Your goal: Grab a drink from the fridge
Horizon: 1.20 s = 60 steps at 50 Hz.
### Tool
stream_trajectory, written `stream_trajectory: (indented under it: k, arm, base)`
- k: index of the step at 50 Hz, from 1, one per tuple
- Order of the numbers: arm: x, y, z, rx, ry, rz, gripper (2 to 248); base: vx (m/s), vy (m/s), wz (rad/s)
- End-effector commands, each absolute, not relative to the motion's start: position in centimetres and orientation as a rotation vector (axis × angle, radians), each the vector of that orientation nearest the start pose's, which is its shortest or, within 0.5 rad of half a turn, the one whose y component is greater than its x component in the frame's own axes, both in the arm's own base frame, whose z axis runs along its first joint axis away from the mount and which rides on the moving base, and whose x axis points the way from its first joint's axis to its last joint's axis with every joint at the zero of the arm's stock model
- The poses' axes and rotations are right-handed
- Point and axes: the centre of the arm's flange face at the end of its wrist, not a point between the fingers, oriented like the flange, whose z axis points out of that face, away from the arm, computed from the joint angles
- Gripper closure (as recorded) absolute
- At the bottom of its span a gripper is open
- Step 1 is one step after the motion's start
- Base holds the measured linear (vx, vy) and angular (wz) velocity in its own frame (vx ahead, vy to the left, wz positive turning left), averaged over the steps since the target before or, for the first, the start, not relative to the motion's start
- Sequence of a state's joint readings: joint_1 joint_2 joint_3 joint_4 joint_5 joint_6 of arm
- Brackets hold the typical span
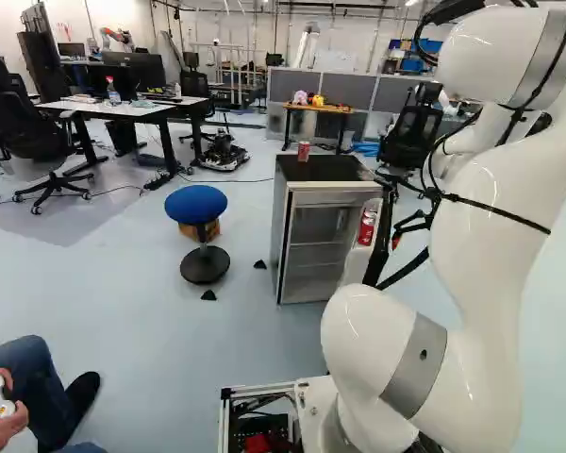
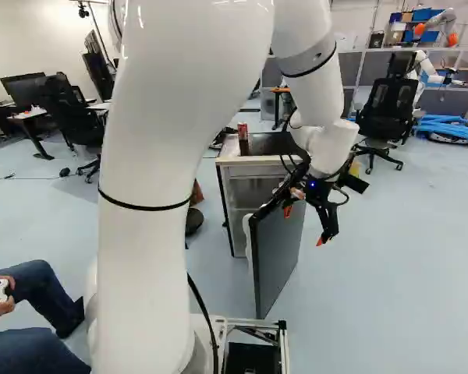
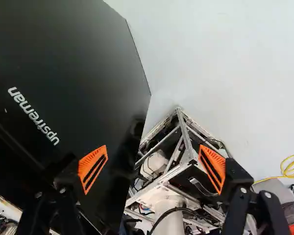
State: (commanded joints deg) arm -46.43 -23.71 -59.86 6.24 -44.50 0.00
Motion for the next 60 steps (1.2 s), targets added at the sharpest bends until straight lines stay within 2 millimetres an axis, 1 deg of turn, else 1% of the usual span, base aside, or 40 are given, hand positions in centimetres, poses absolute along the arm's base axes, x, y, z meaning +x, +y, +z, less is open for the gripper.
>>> stream_trajectory:
  k: [21,27,45,60]
  arm:
    - [35.4,-33.4,37.4,-2.761,1.262,0.120,3]
    - [35.0,-32.3,37.8,-2.778,1.250,0.091,3]
    - [34.2,-29.0,37.6,-2.810,1.198,0.076,3]
    - [34.5,-26.3,37.4,-2.856,1.132,0.029,3]
  base:
    - [0.000,0.000,0.000]
    - [0.000,0.000,0.000]
    - [0.000,0.000,0.000]
    - [0.000,0.000,0.000]
